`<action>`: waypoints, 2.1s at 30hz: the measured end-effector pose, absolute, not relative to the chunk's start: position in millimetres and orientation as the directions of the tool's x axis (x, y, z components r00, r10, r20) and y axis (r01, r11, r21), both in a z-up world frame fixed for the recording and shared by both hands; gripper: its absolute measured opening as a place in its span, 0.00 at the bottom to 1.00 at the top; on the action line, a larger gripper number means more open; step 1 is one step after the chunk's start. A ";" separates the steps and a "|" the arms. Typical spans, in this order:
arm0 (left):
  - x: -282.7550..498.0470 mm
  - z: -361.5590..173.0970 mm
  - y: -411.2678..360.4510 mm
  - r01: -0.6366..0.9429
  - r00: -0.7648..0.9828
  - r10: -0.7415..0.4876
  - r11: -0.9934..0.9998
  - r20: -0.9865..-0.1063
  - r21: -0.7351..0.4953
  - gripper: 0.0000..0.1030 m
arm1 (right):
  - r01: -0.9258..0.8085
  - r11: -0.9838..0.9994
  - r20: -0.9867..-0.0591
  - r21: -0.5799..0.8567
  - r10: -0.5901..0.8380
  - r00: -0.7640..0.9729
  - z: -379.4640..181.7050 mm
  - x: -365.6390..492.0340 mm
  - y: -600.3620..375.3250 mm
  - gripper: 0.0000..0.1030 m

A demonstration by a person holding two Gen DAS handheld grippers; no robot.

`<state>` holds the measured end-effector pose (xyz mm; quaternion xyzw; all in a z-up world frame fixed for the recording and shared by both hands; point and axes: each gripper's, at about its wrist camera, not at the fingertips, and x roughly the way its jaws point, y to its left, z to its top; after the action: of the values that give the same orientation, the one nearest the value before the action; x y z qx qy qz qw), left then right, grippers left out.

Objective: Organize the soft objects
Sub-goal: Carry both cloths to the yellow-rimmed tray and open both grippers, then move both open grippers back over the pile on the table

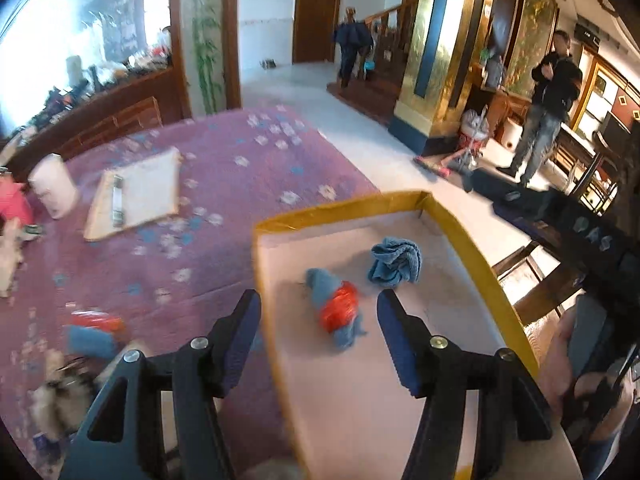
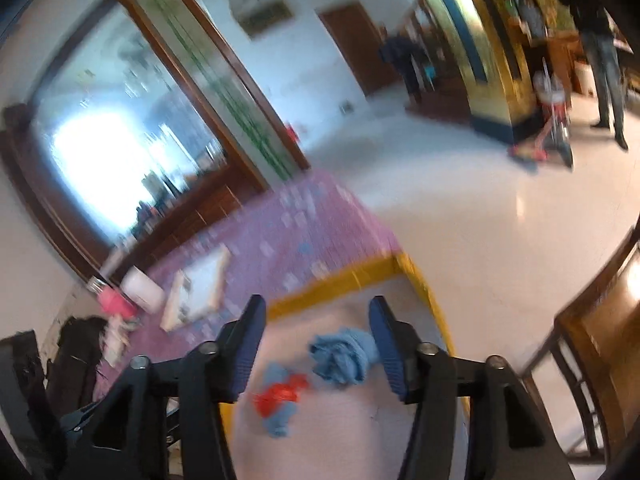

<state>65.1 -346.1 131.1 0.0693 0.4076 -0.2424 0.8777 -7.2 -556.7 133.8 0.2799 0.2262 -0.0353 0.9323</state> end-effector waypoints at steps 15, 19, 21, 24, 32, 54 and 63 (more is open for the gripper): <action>-71.1 331.1 -122.5 0.174 0.910 -0.149 0.984 -0.388 0.031 0.61 | -0.250 0.682 -0.126 0.688 0.452 0.883 224.5 -159.7 -514.0 0.57; -102.4 377.7 -89.9 0.128 0.939 -0.115 0.992 -0.326 0.018 0.61 | -0.170 0.759 -0.131 0.629 0.319 0.939 291.9 -203.7 -542.6 0.57; -121.6 400.0 -80.2 0.133 0.953 -0.122 0.991 -0.276 0.022 0.61 | -0.134 0.779 -0.084 0.613 0.232 0.969 332.1 -232.8 -558.7 0.57; -150.3 416.3 -74.3 0.102 0.980 -0.086 0.992 -0.177 0.079 0.61 | 0.089 0.905 -0.114 0.415 -0.046 0.992 392.7 -270.4 -550.1 0.57; -153.5 419.9 -62.9 0.068 0.988 -0.051 0.991 -0.149 0.111 0.61 | 0.056 0.857 -0.087 0.513 -0.013 0.996 429.4 -307.5 -548.7 0.58; -173.3 418.0 -164.9 0.528 0.808 -0.521 0.848 -0.276 -0.054 0.80 | -0.043 0.985 -0.184 0.165 0.074 0.980 401.8 -345.1 -517.8 0.92; -107.5 225.3 -78.0 0.313 0.742 -0.370 0.929 -0.559 -0.198 0.80 | -0.413 0.874 -0.483 0.256 0.486 0.729 175.9 -217.4 -335.2 0.78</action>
<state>-107.5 -78.0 225.3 -0.0457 0.3086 -0.1832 0.9323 -217.4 -335.2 175.9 0.0653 0.2775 0.2423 0.9274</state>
